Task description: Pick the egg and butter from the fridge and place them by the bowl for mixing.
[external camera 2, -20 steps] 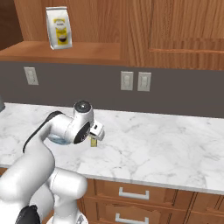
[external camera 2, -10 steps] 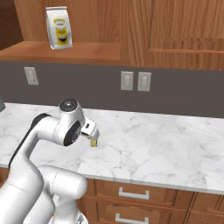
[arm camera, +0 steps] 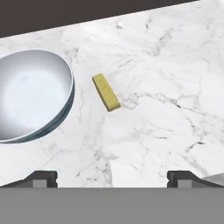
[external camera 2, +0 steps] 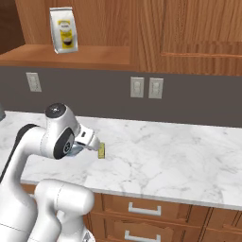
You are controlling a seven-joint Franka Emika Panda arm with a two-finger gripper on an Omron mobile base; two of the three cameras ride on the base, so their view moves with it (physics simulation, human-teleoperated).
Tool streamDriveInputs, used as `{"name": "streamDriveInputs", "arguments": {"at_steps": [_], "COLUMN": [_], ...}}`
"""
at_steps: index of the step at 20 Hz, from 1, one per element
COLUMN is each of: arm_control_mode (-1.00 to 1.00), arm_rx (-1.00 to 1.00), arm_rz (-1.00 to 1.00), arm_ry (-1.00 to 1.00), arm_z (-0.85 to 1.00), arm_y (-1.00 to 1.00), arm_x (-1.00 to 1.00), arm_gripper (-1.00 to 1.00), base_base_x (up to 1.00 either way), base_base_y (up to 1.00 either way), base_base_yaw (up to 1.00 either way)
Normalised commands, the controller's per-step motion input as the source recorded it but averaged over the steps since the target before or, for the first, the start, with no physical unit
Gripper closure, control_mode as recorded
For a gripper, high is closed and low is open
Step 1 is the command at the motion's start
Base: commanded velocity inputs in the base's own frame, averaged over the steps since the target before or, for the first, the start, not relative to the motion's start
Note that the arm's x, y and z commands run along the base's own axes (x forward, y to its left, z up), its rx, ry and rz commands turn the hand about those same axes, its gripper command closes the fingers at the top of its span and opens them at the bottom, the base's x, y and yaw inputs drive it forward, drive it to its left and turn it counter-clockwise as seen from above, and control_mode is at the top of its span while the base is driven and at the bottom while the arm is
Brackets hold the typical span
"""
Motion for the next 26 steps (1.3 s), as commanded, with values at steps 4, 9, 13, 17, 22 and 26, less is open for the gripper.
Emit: {"name": "streamDriveInputs", "arguments": {"at_steps": [4, 9, 13, 17, 22, 26], "arm_control_mode": [-1.00, -1.00, 1.00, 1.00, 1.00, 1.00], "arm_rx": [0.00, 0.01, 0.00, 0.00, 0.00, 0.00], "arm_rz": [0.01, 0.03, 0.00, 0.00, 0.00, 0.00], "arm_ry": [0.01, -0.01, 0.00, 0.00, 0.00, 0.00], "arm_z": [0.31, 0.07, 0.00, 0.00, 0.00, 0.00], "arm_y": [0.03, 0.02, 0.00, 0.00, 0.00, 0.00], "arm_x": [-0.35, -0.09, 0.00, 0.00, 0.00, 0.00], "arm_gripper": [-1.00, -1.00, -1.00, -1.00, -1.00, -1.00], "base_base_x": [0.00, 0.00, -0.05, -0.51, -0.48, 0.00], "base_base_y": [0.00, 0.00, 0.00, 0.00, 0.01, 0.08], "base_base_yaw": [0.00, 0.00, 0.00, 0.00, -0.39, -0.98]}}
